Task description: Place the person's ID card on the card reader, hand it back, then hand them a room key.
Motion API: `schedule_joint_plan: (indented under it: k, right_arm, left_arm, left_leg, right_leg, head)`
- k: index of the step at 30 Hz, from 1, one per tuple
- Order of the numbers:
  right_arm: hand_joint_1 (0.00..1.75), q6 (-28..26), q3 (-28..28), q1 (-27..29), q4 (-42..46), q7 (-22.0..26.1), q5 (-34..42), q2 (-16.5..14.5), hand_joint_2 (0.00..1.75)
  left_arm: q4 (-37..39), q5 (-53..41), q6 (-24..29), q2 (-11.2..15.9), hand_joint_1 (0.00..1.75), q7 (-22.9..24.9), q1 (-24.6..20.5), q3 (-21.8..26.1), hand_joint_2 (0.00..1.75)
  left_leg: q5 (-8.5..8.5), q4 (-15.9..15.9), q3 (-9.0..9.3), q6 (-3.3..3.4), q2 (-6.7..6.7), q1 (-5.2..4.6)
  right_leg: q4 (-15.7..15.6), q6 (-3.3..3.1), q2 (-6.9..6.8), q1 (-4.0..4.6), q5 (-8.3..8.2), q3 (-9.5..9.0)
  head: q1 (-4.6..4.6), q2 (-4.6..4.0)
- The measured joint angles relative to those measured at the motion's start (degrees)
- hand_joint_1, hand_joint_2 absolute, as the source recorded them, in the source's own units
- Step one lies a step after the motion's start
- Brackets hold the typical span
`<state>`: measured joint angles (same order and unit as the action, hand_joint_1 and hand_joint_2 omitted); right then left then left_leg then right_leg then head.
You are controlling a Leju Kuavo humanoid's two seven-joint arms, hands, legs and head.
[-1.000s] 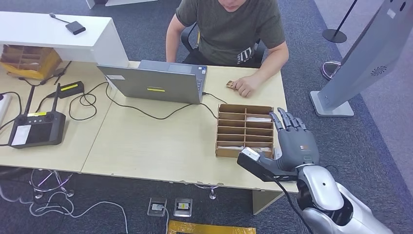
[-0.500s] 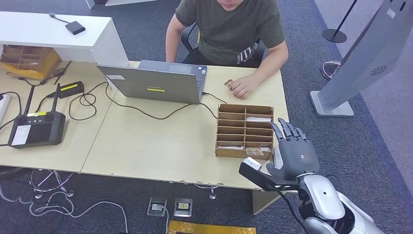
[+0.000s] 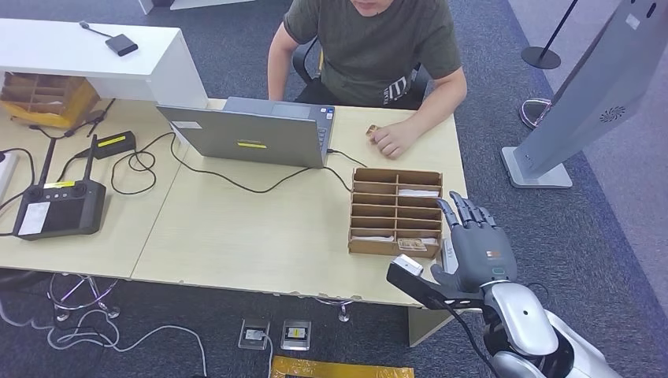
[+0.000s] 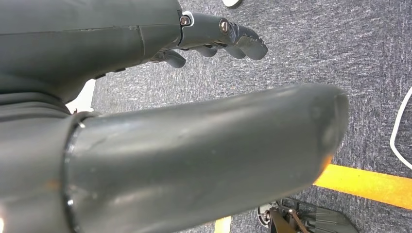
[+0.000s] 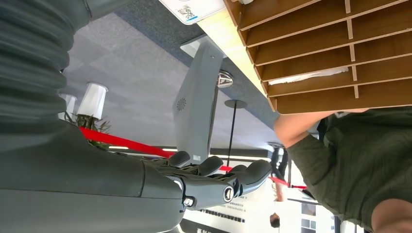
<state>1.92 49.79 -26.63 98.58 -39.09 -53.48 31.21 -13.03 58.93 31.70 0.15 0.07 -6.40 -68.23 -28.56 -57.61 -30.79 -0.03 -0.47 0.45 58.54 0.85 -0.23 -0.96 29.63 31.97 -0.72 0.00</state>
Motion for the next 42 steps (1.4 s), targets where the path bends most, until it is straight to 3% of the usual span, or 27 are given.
schedule_joint_plan:
  k: [7,9,12,14,23,36,42]
  right_arm:
    - [0.0,-0.75,-0.1,0.24,0.01,0.01,0.14,-0.03,1.75]
    - [0.0,-5.35,-0.62,1.21,-0.53,0.32,0.88,-0.53,1.75]
    - [0.0,-16.6,-1.23,2.01,-4.9,1.82,2.6,-2.65,1.75]
    - [0.0,-19.71,-1.21,1.95,-8.35,2.34,3.18,-3.76,1.75]
    - [0.0,-20.38,-1.09,1.94,-14.38,1.79,3.61,-6.14,1.75]
    - [0.0,-20.28,-0.64,1.82,-16.99,1.16,2.86,-7.25,1.75]
    - [0.0,-19.04,0.08,0.86,-17.94,2.38,-2.11,-7.47,1.75]
  left_arm:
    - [0.0,-0.05,-0.03,0.0,0.0,0.0,0.0,-0.01,0.0]
    - [0.0,-0.21,-0.14,0.0,0.0,0.01,-0.01,-0.04,0.0]
    - [0.0,-0.47,-0.32,0.0,0.0,0.04,-0.11,-0.25,0.0]
    - [-0.01,-0.58,-0.35,0.0,0.0,0.04,-0.23,-0.44,0.0]
    - [-0.02,-0.65,-0.3,0.0,0.0,0.04,-0.26,-1.06,0.0]
    - [-0.02,-0.58,-0.25,0.0,0.0,0.18,-0.26,-1.39,0.0]
    - [-0.02,-0.19,-0.12,0.0,0.0,0.21,-0.25,-1.39,0.0]
  left_leg:
    - [0.0,0.0,-0.01,0.0,0.0,0.0]
    - [0.0,0.01,-0.04,0.0,-0.03,0.01]
    - [0.0,0.02,-0.05,0.0,-0.02,0.02]
    - [0.0,0.02,-0.04,0.0,-0.02,0.02]
    - [0.0,0.02,-0.05,0.0,-0.03,0.02]
    - [0.0,0.02,-0.05,0.0,-0.03,0.02]
    - [0.0,0.02,-0.06,0.0,-0.03,0.02]
  right_leg:
    - [0.0,0.0,-0.01,0.0,0.0,-0.01]
    - [0.0,0.0,-0.06,0.01,0.0,-0.03]
    - [0.01,0.0,-0.06,0.02,0.0,-0.01]
    - [0.01,0.0,-0.07,0.02,0.0,-0.02]
    - [0.01,-0.01,-0.07,0.02,0.0,-0.01]
    - [0.01,0.0,-0.07,0.02,0.0,-0.01]
    - [0.01,-0.01,-0.07,0.02,0.0,-0.01]
  head:
    - [0.01,0.0]
    - [-0.01,0.0]
    - [0.01,0.0]
    - [-0.01,0.0]
    - [0.0,0.0]
    - [0.0,0.0]
    - [0.01,0.0]
